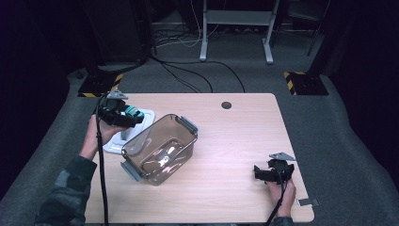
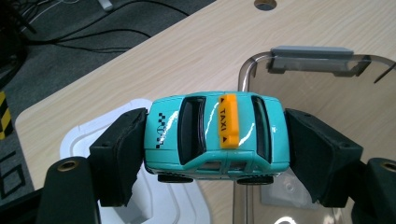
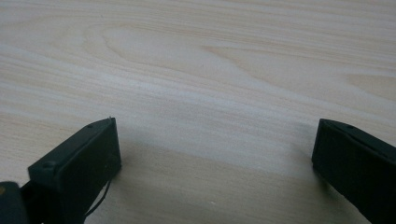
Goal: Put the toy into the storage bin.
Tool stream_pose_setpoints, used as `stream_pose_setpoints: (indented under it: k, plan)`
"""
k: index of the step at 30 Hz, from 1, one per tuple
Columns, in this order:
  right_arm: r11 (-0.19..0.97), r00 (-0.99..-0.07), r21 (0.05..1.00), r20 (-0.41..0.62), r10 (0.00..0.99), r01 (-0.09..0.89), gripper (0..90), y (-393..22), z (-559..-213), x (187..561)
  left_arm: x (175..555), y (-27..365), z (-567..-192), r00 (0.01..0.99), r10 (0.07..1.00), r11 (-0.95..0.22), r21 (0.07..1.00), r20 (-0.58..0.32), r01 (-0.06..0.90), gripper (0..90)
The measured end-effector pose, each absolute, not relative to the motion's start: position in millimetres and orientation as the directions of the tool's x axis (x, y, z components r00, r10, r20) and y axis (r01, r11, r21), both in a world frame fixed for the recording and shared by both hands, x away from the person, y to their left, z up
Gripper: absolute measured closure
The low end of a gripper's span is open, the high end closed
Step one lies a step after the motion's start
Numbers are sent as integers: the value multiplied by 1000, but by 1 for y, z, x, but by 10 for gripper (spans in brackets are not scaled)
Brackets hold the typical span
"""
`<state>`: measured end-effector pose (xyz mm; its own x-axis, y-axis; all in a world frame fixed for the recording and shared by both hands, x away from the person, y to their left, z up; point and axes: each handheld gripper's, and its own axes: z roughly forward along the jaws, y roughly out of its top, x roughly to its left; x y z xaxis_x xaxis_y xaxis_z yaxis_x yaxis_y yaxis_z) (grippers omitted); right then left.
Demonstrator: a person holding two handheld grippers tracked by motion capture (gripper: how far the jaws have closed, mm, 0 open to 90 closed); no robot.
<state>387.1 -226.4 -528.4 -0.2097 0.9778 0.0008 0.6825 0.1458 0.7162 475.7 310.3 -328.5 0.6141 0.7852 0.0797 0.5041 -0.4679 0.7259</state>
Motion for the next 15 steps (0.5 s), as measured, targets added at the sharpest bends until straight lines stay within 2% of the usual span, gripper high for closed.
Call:
stream_pose_setpoints:
  k: [15]
  plan:
    - [146,-210,716,1,978,682,4,-226,-528,387,491,273,-326,662,745,-508,709,78,489,243]
